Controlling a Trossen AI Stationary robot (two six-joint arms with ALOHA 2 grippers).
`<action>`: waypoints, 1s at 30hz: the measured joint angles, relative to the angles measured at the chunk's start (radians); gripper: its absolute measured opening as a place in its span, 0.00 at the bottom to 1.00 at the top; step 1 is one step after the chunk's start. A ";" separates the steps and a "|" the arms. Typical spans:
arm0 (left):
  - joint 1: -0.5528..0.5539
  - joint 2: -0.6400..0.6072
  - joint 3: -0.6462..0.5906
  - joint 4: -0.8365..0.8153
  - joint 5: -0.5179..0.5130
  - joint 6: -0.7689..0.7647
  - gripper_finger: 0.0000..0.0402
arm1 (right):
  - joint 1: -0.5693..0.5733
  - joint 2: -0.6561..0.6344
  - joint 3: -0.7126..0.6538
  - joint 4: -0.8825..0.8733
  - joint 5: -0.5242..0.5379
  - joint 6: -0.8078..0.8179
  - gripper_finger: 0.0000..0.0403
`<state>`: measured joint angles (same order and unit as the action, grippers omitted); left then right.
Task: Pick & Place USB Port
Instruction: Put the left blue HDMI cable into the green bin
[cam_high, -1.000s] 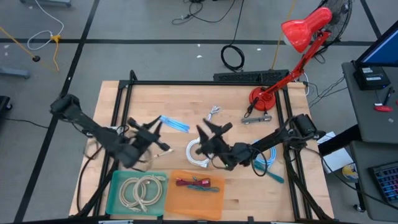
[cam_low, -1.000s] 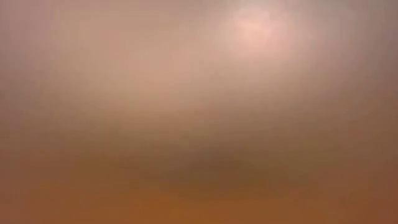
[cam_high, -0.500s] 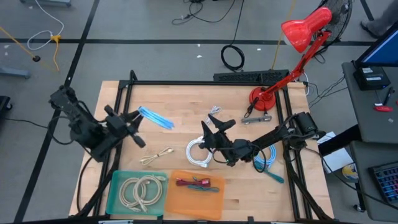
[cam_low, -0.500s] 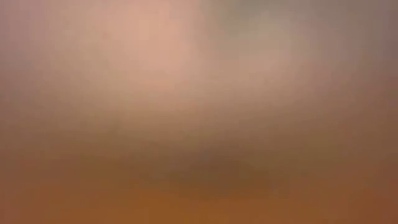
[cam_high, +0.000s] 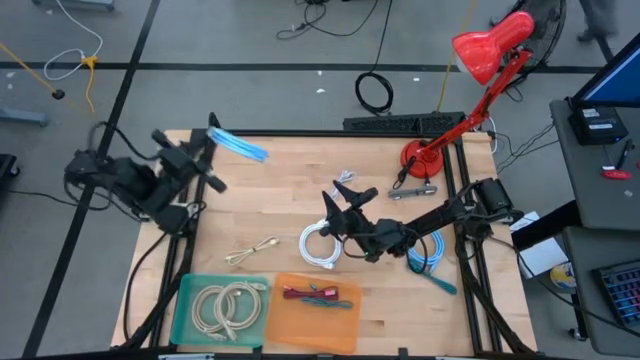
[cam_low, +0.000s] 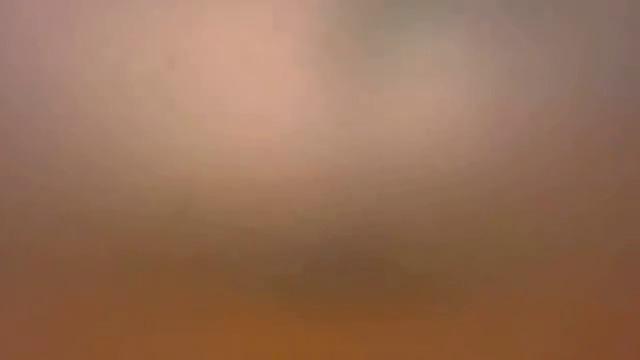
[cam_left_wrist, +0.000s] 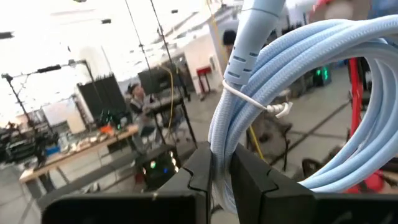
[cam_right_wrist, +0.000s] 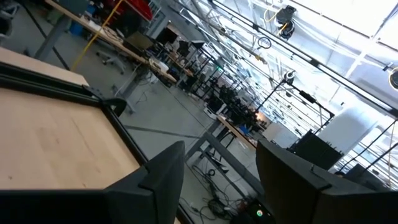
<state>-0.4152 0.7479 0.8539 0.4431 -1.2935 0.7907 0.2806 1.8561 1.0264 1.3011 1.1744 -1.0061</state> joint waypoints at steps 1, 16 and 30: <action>0.026 -0.026 0.000 -0.040 0.024 -0.016 0.09 | 0.000 0.000 0.000 0.000 0.000 0.000 0.46; 0.449 -0.188 0.000 -0.758 0.456 -0.621 0.09 | -0.039 0.000 0.000 -0.104 -0.001 0.112 0.46; 0.722 0.111 0.070 -1.420 1.136 -1.437 0.09 | -0.059 0.000 -0.010 -0.199 0.003 0.172 0.46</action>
<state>0.3072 0.8585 0.9243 -0.9764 -0.1578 -0.6465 0.2217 1.8565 1.0164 1.1024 1.1778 -0.8342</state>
